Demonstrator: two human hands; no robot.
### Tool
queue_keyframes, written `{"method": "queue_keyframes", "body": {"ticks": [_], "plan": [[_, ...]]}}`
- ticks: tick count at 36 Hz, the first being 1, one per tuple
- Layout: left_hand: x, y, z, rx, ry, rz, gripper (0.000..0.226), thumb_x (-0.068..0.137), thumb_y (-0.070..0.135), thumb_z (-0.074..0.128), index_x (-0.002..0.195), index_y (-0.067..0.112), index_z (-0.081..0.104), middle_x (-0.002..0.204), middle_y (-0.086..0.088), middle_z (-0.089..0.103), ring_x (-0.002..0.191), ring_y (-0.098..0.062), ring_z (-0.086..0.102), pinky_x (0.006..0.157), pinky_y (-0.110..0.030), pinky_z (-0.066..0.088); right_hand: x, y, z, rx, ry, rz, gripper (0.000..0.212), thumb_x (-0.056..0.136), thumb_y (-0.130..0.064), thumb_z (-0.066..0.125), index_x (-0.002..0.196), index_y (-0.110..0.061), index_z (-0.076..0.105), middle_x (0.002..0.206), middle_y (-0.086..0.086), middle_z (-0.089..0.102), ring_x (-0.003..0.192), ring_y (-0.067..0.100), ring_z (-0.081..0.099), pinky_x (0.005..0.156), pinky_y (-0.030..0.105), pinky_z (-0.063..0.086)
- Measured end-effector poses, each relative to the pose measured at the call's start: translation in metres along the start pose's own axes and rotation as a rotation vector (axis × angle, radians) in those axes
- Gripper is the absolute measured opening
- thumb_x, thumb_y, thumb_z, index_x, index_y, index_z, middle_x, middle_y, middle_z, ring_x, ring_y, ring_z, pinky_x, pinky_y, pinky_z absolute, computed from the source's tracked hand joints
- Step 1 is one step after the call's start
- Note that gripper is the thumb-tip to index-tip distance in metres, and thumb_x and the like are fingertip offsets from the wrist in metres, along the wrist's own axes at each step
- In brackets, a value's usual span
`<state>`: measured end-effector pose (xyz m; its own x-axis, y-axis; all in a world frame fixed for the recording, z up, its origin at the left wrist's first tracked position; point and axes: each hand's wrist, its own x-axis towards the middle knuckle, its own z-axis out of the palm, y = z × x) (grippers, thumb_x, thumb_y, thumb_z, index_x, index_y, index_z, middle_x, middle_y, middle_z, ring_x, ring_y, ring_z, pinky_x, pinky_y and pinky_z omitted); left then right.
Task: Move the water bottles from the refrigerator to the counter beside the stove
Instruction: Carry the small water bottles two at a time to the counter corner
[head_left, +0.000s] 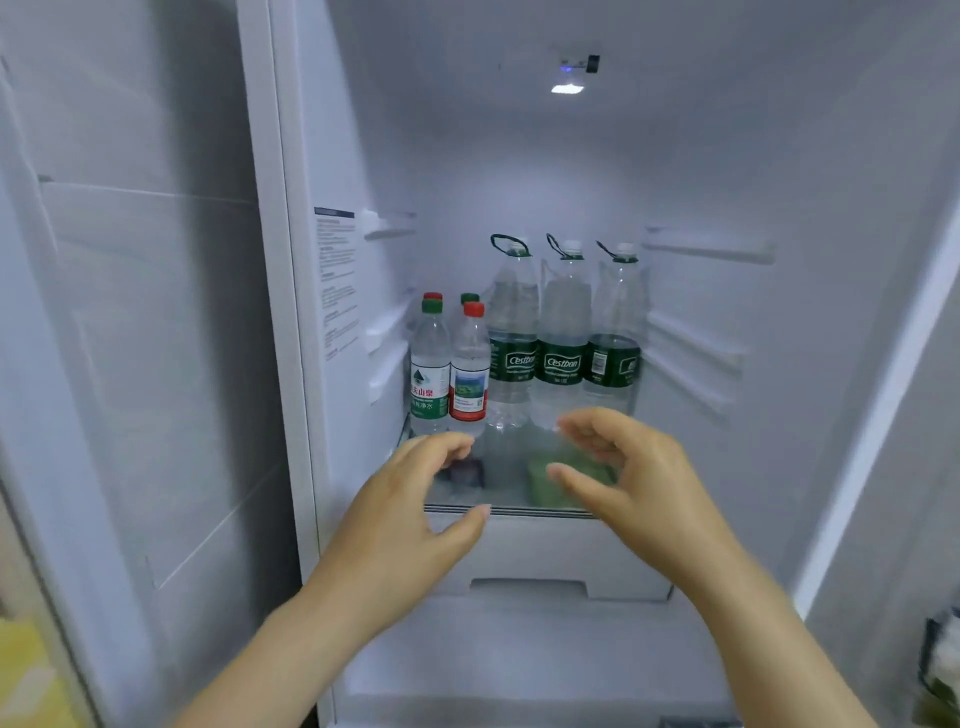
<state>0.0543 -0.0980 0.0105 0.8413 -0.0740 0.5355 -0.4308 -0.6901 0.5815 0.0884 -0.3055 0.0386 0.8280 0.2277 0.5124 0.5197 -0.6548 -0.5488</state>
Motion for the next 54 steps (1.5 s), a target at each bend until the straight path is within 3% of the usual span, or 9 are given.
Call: {"method": "queue_keyframes", "body": {"ticks": [3,11,17,23,30,38,47,54], "plan": [[0.029,-0.005,0.003,0.065,0.033,0.005,0.050,0.082,0.027,0.070,0.127,0.031,0.050,0.121,0.023,0.049,0.111,0.010,0.045,0.092,0.002,0.030,0.036,0.009,0.002,-0.017,0.032,-0.039,0.035,0.082,-0.026,0.074,0.115,-0.025,0.063,0.111,-0.015,0.065,0.104,0.004,0.060,0.095,0.027,0.049],[0.097,-0.016,0.012,0.161,0.144,-0.024,0.049,0.082,0.025,0.069,0.127,0.029,0.050,0.113,0.022,0.045,0.106,0.003,0.046,0.084,0.000,0.032,0.115,0.034,0.013,0.022,0.062,-0.096,0.040,0.082,-0.028,0.072,0.121,-0.021,0.061,0.115,-0.009,0.065,0.106,0.007,0.059,0.097,0.033,0.049],[0.135,-0.033,0.023,0.214,0.215,-0.081,0.055,0.083,0.027,0.067,0.133,0.025,0.045,0.130,0.009,0.048,0.117,-0.008,0.048,0.098,-0.021,0.038,0.154,0.051,0.026,0.053,0.041,-0.098,0.039,0.082,-0.025,0.072,0.120,-0.021,0.062,0.115,-0.008,0.065,0.106,0.006,0.058,0.095,0.026,0.048],[0.164,-0.047,0.030,0.294,0.208,-0.111,0.058,0.087,0.028,0.063,0.139,0.022,0.039,0.140,0.004,0.043,0.125,-0.011,0.043,0.097,-0.018,0.030,0.182,0.061,0.033,0.026,0.024,-0.093,0.040,0.083,-0.026,0.072,0.122,-0.021,0.060,0.117,-0.008,0.065,0.107,0.006,0.058,0.097,0.031,0.049],[0.205,-0.053,0.028,0.421,0.232,-0.082,0.060,0.089,0.025,0.059,0.143,0.016,0.034,0.143,-0.002,0.040,0.130,-0.017,0.039,0.106,-0.026,0.031,0.217,0.067,0.038,-0.028,0.010,-0.116,0.045,0.085,-0.026,0.070,0.127,-0.017,0.058,0.122,-0.003,0.063,0.111,0.011,0.058,0.098,0.031,0.048],[0.250,-0.078,0.037,0.448,0.254,-0.137,0.055,0.088,0.018,0.060,0.138,0.011,0.039,0.140,-0.008,0.040,0.124,-0.024,0.043,0.102,-0.031,0.036,0.252,0.072,0.053,-0.079,-0.034,-0.170,0.046,0.086,-0.024,0.067,0.130,-0.017,0.054,0.127,-0.001,0.060,0.114,0.013,0.056,0.095,0.025,0.045],[0.279,-0.103,0.039,0.450,0.245,-0.152,0.056,0.086,0.012,0.060,0.138,0.009,0.041,0.141,-0.010,0.041,0.126,-0.025,0.043,0.103,-0.030,0.034,0.287,0.075,0.073,-0.147,-0.085,-0.252,0.052,0.085,-0.025,0.066,0.135,-0.020,0.050,0.130,0.002,0.056,0.116,0.016,0.053,0.095,0.029,0.046],[0.284,-0.114,0.043,0.468,0.167,-0.167,0.070,0.086,0.017,0.060,0.147,0.010,0.027,0.151,-0.010,0.033,0.135,-0.025,0.033,0.111,-0.028,0.024,0.300,0.076,0.082,-0.204,-0.164,-0.283,0.062,0.085,-0.022,0.064,0.142,-0.021,0.040,0.135,0.004,0.050,0.119,0.019,0.051,0.095,0.030,0.043]]}}
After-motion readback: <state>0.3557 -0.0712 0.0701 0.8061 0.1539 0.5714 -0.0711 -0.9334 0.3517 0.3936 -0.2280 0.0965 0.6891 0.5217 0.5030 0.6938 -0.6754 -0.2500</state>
